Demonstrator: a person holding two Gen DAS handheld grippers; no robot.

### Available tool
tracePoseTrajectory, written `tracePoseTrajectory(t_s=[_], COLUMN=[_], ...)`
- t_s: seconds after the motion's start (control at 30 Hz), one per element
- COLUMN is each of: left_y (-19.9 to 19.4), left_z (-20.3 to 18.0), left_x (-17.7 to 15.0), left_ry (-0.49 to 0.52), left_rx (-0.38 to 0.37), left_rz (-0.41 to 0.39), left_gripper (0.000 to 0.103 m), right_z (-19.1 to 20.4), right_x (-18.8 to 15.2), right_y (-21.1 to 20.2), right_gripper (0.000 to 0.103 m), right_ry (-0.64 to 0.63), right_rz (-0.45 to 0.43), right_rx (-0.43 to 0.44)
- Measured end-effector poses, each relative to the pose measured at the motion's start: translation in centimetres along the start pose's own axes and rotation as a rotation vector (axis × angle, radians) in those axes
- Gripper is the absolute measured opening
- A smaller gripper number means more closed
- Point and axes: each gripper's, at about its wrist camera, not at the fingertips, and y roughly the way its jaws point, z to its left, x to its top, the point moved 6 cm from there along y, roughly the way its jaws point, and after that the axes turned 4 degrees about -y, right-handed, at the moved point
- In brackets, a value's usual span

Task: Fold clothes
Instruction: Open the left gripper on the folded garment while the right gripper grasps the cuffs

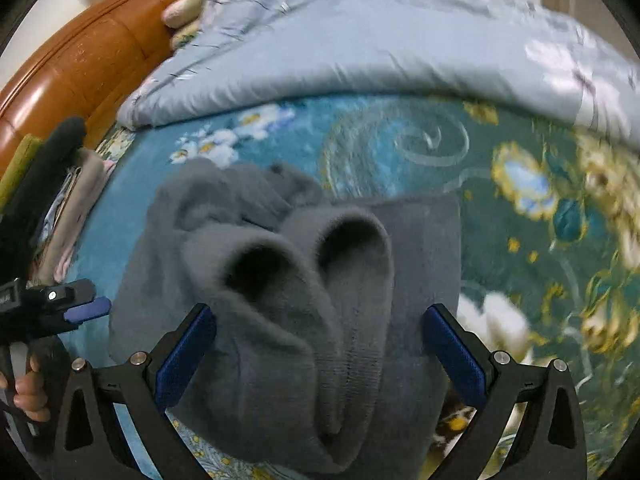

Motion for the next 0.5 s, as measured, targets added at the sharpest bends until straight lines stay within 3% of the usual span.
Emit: tracePoseTrajectory(t_s=[0.03,0.1,0.17,0.4,0.5], left_y=[0.0,0.1,0.4,1.0,0.9], left_z=[0.1,0.2,0.3,0.2,0.4], left_x=[0.0,0.0,0.0,-0.2,-0.1], left_ry=[-0.004,-0.007,-0.007,0.005,-0.002], left_rx=[0.001,0.003,0.008,0.029,0.031], left_rz=[0.000,0.002,0.008,0.024,0.020], left_gripper=[0.066,0.066,0.066,0.066,0.066], right_z=[-0.3,-0.4,0.2,-0.8,-0.6], right_x=[-0.2,-0.3,-0.1,-0.1,0.0], right_y=[0.4,0.6,0.5,2.1,2.6], right_gripper=[0.101,0.085,0.076,0.072,0.072], right_ry=[0.013,0.026,0.008,0.119,0.109], right_rz=[0.008,0.012,0.010,0.058,0.082], right_rx=[0.009,0.033,0.064,0.147,0.126])
